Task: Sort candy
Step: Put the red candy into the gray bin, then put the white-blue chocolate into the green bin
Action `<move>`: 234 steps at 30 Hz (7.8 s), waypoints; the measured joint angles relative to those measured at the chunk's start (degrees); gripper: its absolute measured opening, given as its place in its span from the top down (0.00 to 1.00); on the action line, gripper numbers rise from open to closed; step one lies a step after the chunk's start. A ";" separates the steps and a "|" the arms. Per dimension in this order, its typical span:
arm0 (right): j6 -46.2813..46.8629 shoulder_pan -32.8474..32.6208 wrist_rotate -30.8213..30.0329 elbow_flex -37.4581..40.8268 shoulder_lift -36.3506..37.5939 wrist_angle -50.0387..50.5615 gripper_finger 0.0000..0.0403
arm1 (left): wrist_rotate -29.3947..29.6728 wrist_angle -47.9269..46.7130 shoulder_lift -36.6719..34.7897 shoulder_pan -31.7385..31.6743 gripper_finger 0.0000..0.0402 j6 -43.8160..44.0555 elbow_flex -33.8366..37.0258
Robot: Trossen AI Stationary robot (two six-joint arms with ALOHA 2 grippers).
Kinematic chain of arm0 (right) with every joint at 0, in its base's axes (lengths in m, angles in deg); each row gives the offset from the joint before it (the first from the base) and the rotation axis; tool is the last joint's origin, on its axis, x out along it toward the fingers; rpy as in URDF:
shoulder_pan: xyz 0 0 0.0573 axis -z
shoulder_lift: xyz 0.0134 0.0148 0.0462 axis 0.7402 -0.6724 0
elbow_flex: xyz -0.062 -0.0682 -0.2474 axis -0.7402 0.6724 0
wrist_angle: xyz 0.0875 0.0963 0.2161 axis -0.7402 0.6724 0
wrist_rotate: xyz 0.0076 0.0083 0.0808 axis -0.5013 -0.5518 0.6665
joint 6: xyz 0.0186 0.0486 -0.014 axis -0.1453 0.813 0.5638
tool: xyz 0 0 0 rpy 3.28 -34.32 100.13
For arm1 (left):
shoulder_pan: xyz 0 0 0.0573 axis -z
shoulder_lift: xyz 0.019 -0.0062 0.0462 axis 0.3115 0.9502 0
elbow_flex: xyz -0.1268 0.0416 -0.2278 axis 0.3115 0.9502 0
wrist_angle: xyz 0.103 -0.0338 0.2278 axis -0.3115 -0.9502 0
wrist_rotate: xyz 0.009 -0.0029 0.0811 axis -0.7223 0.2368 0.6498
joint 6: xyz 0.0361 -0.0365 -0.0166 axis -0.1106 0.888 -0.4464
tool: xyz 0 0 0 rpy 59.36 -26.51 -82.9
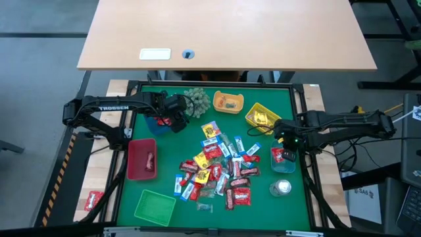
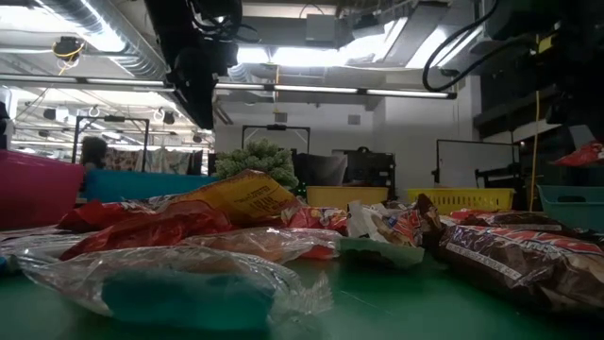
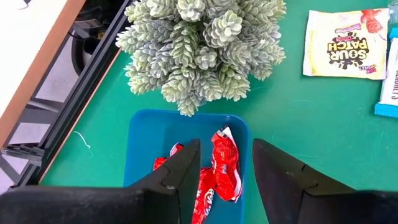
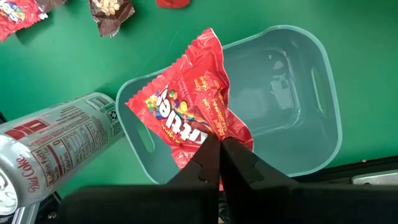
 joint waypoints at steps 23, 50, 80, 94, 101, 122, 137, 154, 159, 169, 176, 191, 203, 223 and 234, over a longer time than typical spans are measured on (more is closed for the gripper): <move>-0.07 0.00 -1.66 0.02 -0.04 -0.02 0.99 | 0.01 3.05 0.00 0.02 0.67 0.01 0.00; -0.83 -0.02 -4.07 0.04 -0.04 -0.04 0.99 | -1.25 2.97 0.00 0.00 0.67 -0.02 0.00; -0.89 -0.02 -2.64 0.04 -0.04 -0.92 0.60 | -1.75 2.97 0.00 0.00 0.67 -0.02 0.00; -0.94 -0.02 -5.16 0.04 -0.33 -22.45 0.60 | -7.42 14.25 0.11 0.00 0.66 -2.01 0.00; -1.91 -0.02 -5.60 0.04 -0.60 -33.40 0.60 | -19.55 19.49 0.11 0.62 0.63 -3.27 0.00; -2.19 -0.02 -5.73 0.04 -2.25 -36.36 0.60 | -19.26 31.39 18.62 10.88 0.50 0.10 -0.02; -6.69 -0.02 -5.79 0.04 -4.47 -36.28 0.60 | -16.20 32.48 28.23 10.84 0.51 0.01 -0.02; -6.71 -0.02 -5.79 0.04 -4.57 -36.28 0.60 | -14.58 32.72 30.95 11.67 0.51 1.48 -0.09; -6.71 -0.02 -5.79 0.04 -4.57 -36.17 0.60 | -14.58 32.74 30.97 11.50 0.51 1.65 -0.13; -6.72 -0.02 -5.78 0.04 -4.57 -36.18 0.60 | -14.45 32.62 30.97 11.45 0.62 2.76 -0.11; -6.73 -0.02 -5.79 0.04 -4.57 -36.19 0.60 | -14.99 32.50 30.84 11.45 0.75 2.76 -0.07; -6.71 -0.02 -5.79 0.04 -4.57 -36.20 0.60 | -15.69 31.67 28.40 11.47 0.78 2.95 0.11; -6.71 -0.02 -5.79 0.04 -4.57 -35.87 0.60 | -29.16 28.00 20.06 12.99 0.78 3.08 0.07; -6.71 -0.02 -5.77 0.04 -4.55 -35.89 0.60 | -60.33 10.54 10.08 34.28 0.78 36.17 -0.02; -6.71 -0.02 -5.77 0.04 -4.55 -35.88 0.60 | -56.33 4.06 10.08 46.08 0.75 50.82 -0.02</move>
